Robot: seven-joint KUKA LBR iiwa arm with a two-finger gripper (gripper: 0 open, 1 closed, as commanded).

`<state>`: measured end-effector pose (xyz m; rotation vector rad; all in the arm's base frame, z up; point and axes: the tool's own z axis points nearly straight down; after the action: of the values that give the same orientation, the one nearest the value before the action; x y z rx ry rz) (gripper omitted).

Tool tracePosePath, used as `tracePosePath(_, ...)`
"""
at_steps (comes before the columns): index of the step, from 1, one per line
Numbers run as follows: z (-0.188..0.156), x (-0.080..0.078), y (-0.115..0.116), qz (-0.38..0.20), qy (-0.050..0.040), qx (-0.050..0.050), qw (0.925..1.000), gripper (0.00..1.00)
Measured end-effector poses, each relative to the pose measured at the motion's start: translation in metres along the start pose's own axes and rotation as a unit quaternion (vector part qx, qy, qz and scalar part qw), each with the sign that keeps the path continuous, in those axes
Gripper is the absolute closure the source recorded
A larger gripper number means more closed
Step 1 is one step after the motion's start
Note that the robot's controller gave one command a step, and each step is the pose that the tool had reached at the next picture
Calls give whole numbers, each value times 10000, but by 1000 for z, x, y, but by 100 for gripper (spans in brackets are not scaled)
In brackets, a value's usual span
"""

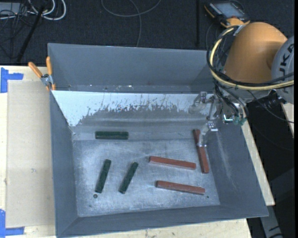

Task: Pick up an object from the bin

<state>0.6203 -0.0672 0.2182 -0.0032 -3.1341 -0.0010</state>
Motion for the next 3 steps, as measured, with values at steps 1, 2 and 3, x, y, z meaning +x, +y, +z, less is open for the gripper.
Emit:
tracePosePath(1,-5,-1,0,-8,-38,5,10000,0)
tracePosePath(2,76,4,18,274,-52,1,9996,0)
tracePosePath(3,113,6,21,624,-16,-7,9980,0)
